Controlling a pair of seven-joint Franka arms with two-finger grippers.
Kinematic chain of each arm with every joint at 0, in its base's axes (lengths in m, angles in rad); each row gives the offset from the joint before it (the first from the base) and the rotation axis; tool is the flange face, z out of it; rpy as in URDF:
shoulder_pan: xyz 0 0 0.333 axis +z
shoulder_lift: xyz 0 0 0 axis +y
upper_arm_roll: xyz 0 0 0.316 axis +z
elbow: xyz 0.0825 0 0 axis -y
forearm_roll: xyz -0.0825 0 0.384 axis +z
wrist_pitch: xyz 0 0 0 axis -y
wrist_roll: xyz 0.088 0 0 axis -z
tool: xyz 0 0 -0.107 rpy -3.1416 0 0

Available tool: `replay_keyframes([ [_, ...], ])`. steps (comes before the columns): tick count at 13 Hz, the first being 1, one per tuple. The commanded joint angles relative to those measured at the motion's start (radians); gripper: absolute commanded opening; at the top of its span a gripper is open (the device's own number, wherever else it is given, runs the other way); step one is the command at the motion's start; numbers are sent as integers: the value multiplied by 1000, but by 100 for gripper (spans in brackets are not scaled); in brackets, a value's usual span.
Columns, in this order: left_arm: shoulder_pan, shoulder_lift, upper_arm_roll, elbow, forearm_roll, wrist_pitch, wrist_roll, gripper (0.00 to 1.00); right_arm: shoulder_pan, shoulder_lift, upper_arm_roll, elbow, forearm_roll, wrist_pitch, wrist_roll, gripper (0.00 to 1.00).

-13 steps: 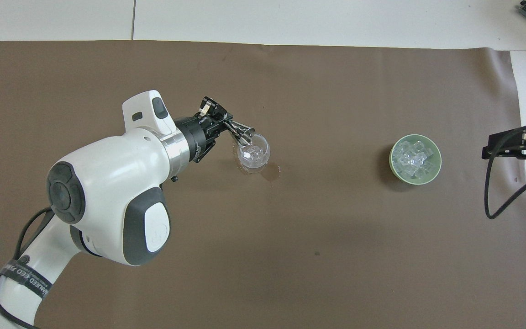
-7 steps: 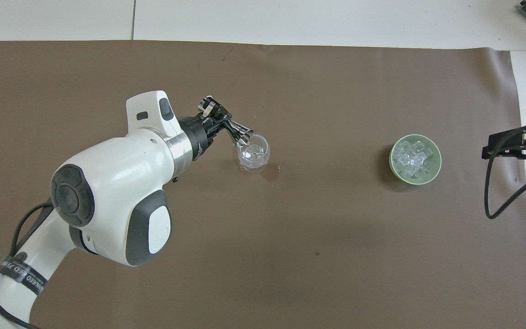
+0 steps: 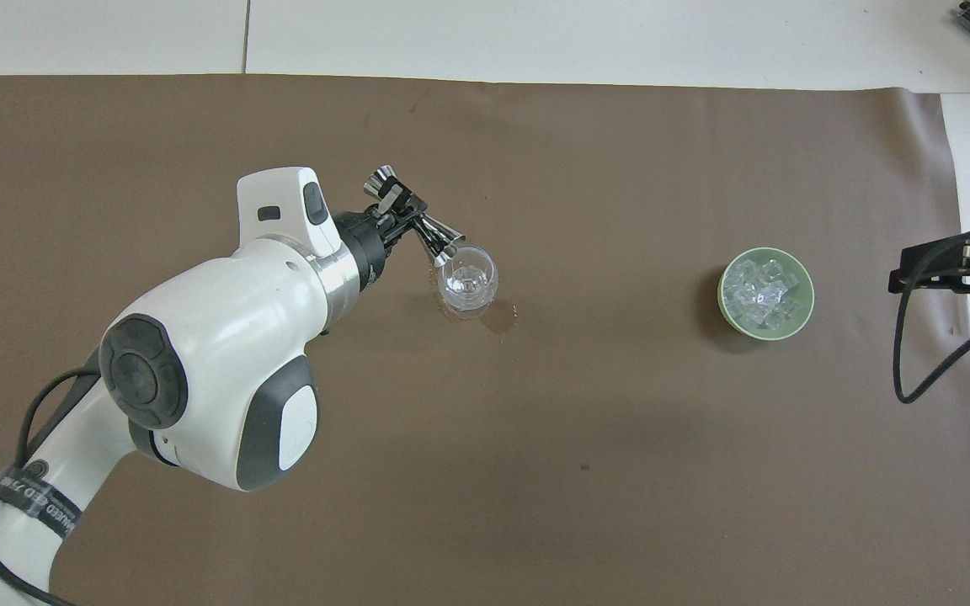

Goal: Pour wine and add ice with both arms
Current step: 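Tilt the jigger over the glass with the left gripper to pour, then carry the jigger back with the left gripper while the right gripper grasps the cup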

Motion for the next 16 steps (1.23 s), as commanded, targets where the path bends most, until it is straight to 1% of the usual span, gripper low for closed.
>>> replay_keyframes([
  [1,-5,12,0,8,68,35,1,0,-6,-8,1,-5,23,-6,-18,100],
  [2,-5,12,0,9,112,35,1,0,-6,-8,1,-5,23,-6,-18,100],
  [6,-6,15,-1,22,195,33,1,0,-9,-8,1,-5,23,-6,-18,100],
  [11,7,15,-6,36,198,20,-11,0,-8,-9,-7,-5,23,-6,-19,100],
  [13,20,15,-6,39,185,-25,-42,0,0,-8,-7,-5,21,-4,-25,100],
  [14,32,16,-6,48,154,-52,-59,0,3,-8,-5,-5,21,-1,-27,100],
  [16,40,16,-4,52,0,-80,-62,0,12,-9,-5,-8,23,2,-28,100],
])
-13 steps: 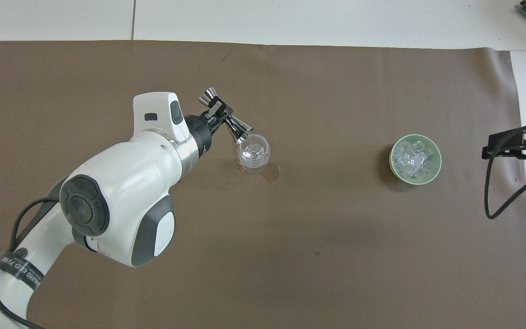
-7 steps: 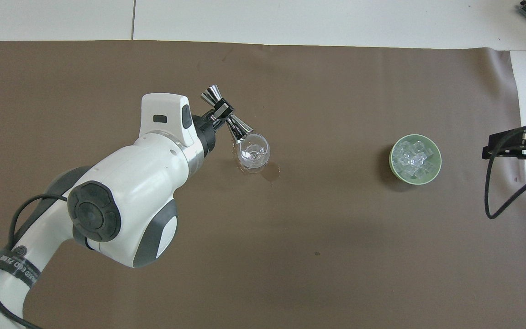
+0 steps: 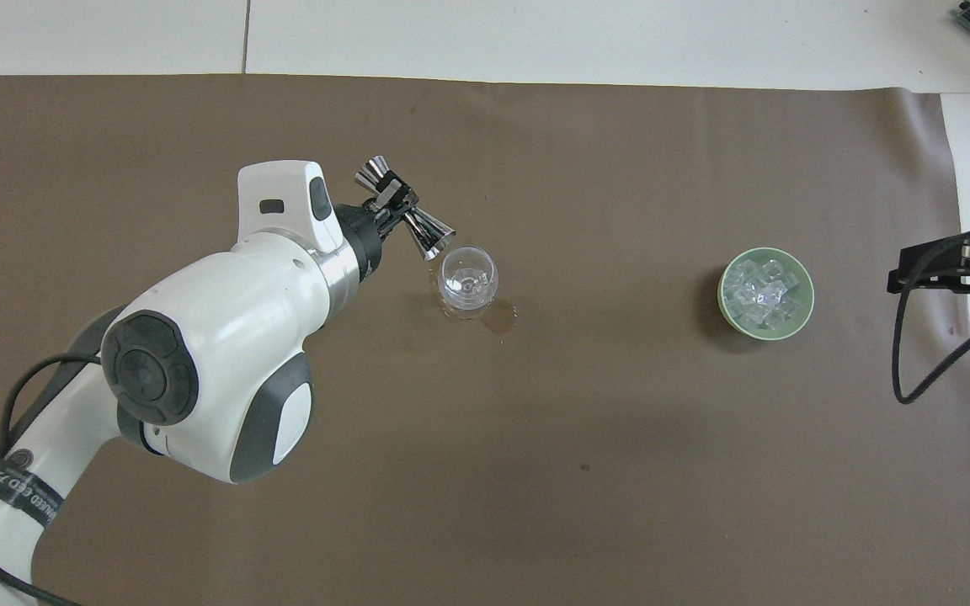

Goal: Pour wine and add ice with both arms
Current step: 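Carry the jigger back with the left gripper while the right gripper grasps the cup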

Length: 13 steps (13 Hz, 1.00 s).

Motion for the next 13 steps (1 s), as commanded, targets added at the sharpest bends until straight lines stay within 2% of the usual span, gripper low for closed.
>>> replay_keyframes([
  [1,17,12,-2,32,-154,-62,-18,0,5,-11,-2,-12,23,26,-28,100],
  [3,42,9,-2,33,-277,-111,-20,0,5,-3,-1,-38,23,50,-28,100],
  [5,82,6,1,37,-377,-179,-17,0,6,14,7,-86,23,143,-45,100],
  [8,163,7,-1,58,-498,-294,-14,0,6,28,18,-167,23,273,-143,100],
  [11,259,7,-1,63,-615,-386,-12,0,6,72,19,-218,23,335,-272,100],
  [13,322,23,1,63,-678,-443,-14,0,6,92,19,-276,23,433,-342,100],
])
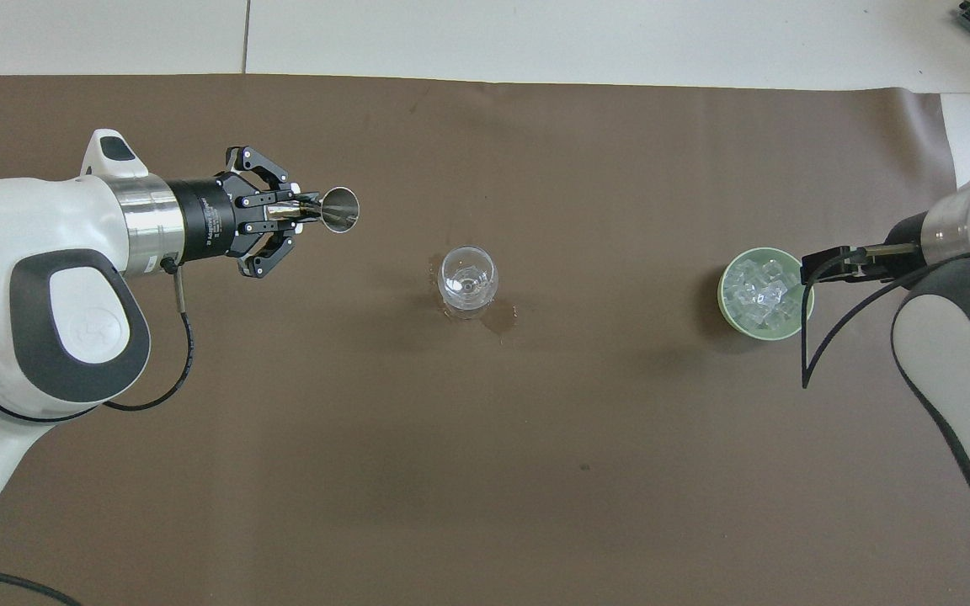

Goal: Pour wine and add ice with both arms
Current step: 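Carry the jigger back with the left gripper while the right gripper grasps the cup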

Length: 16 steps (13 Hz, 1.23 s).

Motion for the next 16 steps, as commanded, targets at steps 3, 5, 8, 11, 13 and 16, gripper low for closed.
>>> replay_keyframes([
  [3,190,53,-10,27,-118,-200,-8,0,-2,37,-2,-96,23,147,-196,100],
  [5,285,99,-10,52,-204,-313,9,0,-2,67,0,-136,23,217,-231,100],
  [8,368,151,-10,70,-277,-409,78,0,-2,90,-2,-185,23,294,-272,100],
  [11,432,206,-11,73,-360,-467,109,0,-2,121,-2,-205,23,333,-272,100],
  [13,448,226,-11,76,-396,-473,112,0,-2,132,-2,-216,23,363,-275,100],
  [16,504,257,-11,81,-479,-489,110,0,-2,152,-2,-228,23,400,-278,88],
])
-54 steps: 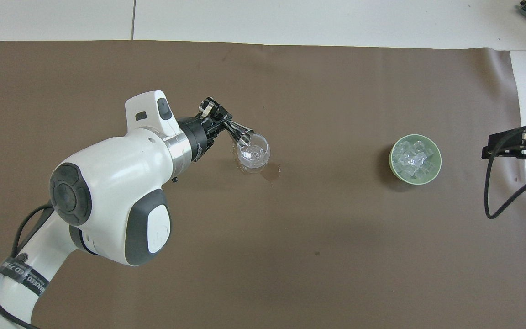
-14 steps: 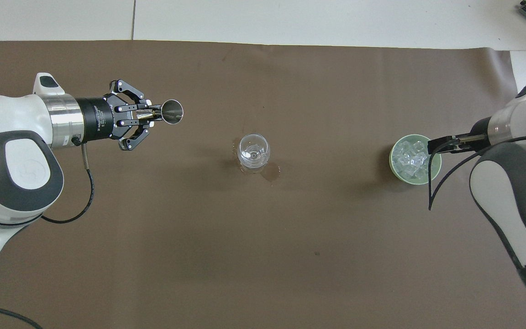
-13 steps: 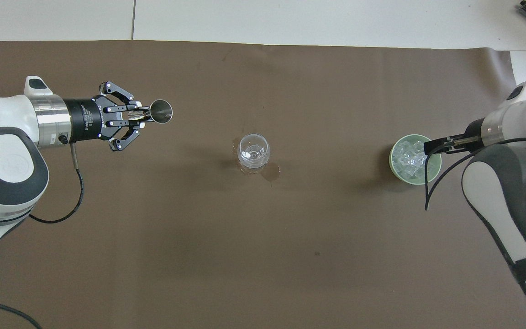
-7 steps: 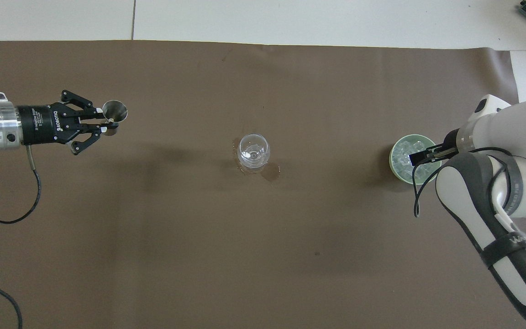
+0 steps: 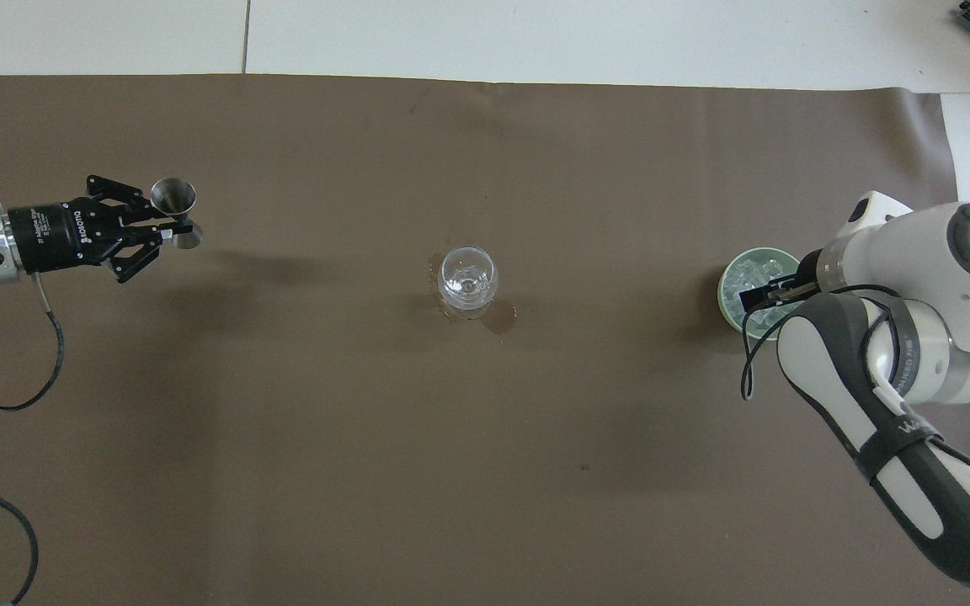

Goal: Pour wine and add ice with both arms
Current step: 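Carry the jigger back with the left gripper while the right gripper grasps the cup, then set the jigger down with the left gripper while the right gripper lifts the cup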

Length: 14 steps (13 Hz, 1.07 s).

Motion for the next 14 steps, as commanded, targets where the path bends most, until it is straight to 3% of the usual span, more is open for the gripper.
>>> replay_keyframes([
  [1,69,46,-9,30,-64,-64,5,0,-2,5,-1,-15,23,26,-40,80],
  [2,77,70,-11,53,-71,-89,10,0,-2,5,-1,-17,23,24,-40,74],
  [4,110,122,-9,93,-107,-133,11,0,-2,6,-1,-15,23,23,-38,72],
  [8,165,179,-12,127,-128,-218,92,0,-2,6,-1,-11,23,12,-34,49],
  [12,222,234,-14,135,-167,-264,117,0,-2,6,-1,-11,23,7,-34,44],
  [14,258,265,-15,132,-174,-313,220,0,-3,6,-1,-9,23,7,-32,38],
])
